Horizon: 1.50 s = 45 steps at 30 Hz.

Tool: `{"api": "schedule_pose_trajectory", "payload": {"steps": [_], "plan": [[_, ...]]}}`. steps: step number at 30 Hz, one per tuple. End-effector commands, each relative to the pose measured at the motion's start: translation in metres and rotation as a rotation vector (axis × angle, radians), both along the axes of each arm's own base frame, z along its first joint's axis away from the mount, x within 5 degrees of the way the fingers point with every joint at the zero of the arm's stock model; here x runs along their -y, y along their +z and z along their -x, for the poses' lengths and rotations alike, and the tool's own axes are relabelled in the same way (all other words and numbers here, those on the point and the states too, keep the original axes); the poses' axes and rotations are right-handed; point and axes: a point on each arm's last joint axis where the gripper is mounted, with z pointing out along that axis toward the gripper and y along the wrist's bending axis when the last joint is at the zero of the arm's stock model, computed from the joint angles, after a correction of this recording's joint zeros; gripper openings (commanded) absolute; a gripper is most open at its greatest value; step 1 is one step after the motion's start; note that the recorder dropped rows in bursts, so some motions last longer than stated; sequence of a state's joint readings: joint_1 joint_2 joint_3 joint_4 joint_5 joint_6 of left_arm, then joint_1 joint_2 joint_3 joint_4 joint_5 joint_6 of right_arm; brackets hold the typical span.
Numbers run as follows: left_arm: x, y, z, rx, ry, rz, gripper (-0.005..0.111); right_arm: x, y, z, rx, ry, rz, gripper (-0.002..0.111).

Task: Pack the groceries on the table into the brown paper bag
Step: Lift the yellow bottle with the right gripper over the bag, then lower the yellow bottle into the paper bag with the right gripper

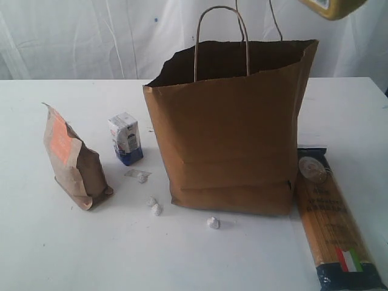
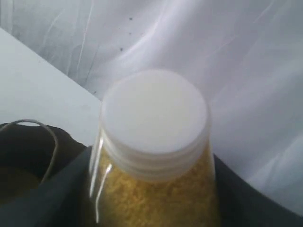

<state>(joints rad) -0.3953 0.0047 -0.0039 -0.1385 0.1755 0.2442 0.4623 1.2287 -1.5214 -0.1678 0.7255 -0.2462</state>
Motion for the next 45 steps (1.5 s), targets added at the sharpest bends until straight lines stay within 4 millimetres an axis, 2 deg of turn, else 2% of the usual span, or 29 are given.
{"api": "schedule_pose_trajectory", "payload": {"steps": [1, 7, 14, 21, 28, 33, 38, 45], "plan": [[0.000, -0.001, 0.000, -0.002, 0.005, 0.008, 0.000, -0.016, 0.002, -0.029, 0.059, 0.073, 0.027, 0.000], [0.000, -0.001, 0.000, -0.002, 0.005, 0.008, 0.000, -0.032, -0.025, -0.058, -0.045, 0.109, 0.041, 0.000], [0.000, -0.001, 0.000, -0.002, 0.005, 0.008, 0.000, -0.044, -0.047, -0.073, -0.144, 0.146, 0.020, 0.000], [0.000, -0.001, 0.000, -0.002, 0.005, 0.008, 0.000, -0.060, -0.064, -0.069, -0.274, 0.286, 0.033, 0.000], [0.000, -0.001, 0.000, -0.002, 0.005, 0.008, 0.000, -0.062, -0.071, -0.062, -0.369, 0.327, 0.054, 0.000], [0.000, -0.001, 0.000, -0.002, 0.005, 0.008, 0.000, -0.067, -0.084, -0.055, -0.465, 0.372, 0.029, 0.000], [0.000, -0.001, 0.000, -0.002, 0.005, 0.008, 0.000, -0.069, -0.101, -0.055, -0.489, 0.387, 0.044, 0.000], [0.000, -0.001, 0.000, -0.002, 0.005, 0.008, 0.000, -0.068, -0.114, -0.057, -0.504, 0.372, 0.049, 0.000]]}}
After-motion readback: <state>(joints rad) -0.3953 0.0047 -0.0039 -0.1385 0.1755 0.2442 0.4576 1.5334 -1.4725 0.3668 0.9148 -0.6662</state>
